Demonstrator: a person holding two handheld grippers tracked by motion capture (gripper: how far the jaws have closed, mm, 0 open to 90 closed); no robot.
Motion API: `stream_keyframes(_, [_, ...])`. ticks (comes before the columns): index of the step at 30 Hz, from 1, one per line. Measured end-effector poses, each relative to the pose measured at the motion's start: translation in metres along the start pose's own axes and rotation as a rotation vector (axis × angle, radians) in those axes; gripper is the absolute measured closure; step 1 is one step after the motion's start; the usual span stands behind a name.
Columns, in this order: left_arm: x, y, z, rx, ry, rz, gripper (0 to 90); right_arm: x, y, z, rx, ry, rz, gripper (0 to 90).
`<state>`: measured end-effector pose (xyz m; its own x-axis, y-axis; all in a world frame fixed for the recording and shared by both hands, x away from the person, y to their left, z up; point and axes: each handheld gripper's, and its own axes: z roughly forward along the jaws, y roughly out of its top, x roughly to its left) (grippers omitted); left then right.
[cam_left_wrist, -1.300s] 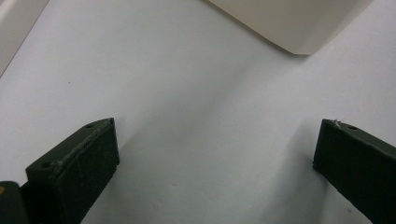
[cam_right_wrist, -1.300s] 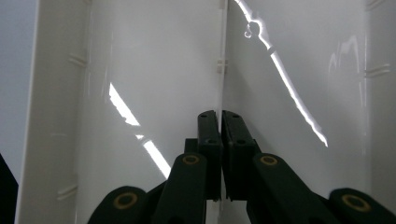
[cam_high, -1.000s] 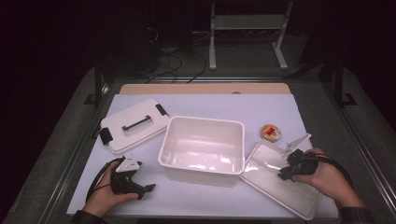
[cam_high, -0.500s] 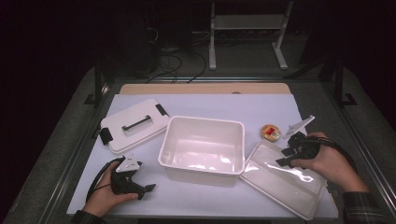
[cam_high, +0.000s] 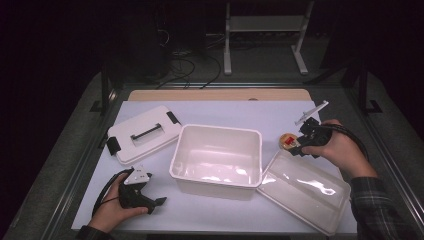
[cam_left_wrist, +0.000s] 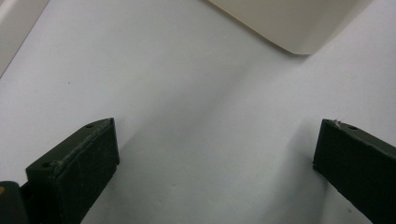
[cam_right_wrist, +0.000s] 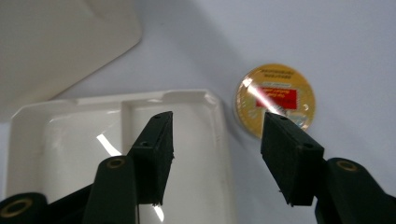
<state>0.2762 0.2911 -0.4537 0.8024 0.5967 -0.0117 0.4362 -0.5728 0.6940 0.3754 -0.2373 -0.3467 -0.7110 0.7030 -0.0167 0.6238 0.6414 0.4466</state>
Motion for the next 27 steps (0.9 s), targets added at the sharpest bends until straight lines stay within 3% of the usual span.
stream_keyframes(16, [0.000, 0.000, 0.000, 0.000, 0.000, 0.000, 0.0, -0.040, 0.013, 0.031, 0.013, -0.071, 0.104, 34.4])
stream_keyframes(27, [0.000, 0.000, 0.000, -0.001, -0.001, -0.002, 0.0, -0.051, 0.016, 0.054, 0.047, -0.065, 0.178, 26.8])
